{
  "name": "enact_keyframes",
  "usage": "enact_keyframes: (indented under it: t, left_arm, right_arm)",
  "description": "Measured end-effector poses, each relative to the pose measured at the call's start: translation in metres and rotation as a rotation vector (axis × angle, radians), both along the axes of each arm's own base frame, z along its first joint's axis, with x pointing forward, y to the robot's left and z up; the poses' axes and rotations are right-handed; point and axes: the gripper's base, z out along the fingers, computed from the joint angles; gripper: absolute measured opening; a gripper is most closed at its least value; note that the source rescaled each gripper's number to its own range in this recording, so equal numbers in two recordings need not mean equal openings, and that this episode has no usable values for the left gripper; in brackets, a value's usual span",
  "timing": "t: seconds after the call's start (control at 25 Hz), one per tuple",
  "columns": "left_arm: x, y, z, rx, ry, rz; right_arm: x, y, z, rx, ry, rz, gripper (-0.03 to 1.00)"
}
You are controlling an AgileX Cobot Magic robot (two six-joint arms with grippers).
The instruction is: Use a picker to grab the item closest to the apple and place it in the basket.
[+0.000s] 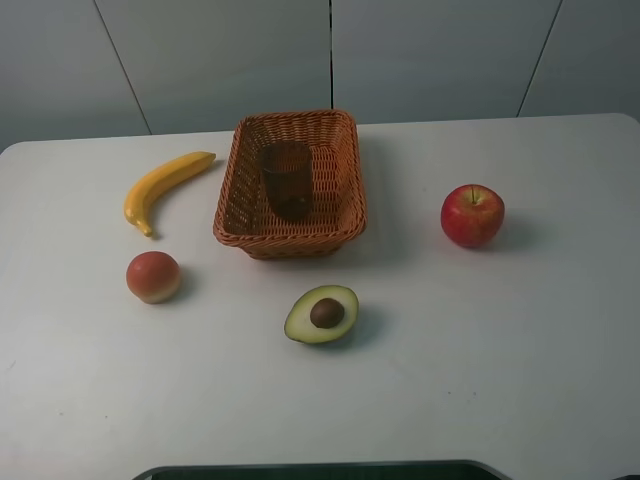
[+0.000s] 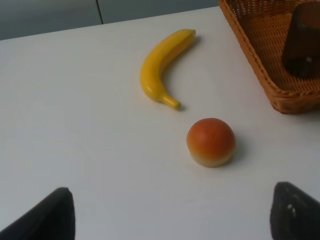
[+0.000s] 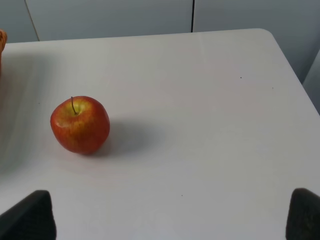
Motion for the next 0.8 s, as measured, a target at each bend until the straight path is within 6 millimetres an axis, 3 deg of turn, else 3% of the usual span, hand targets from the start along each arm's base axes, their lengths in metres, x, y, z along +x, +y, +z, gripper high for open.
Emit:
enact_keyframes:
  t: [0.8]
  left_arm:
    - [0.0000, 0.0000, 0.0000, -0.002, 0.000, 0.001]
  right_arm:
    - [0.0000, 0.0000, 0.0000, 0.000, 0.000, 0.000, 1.00]
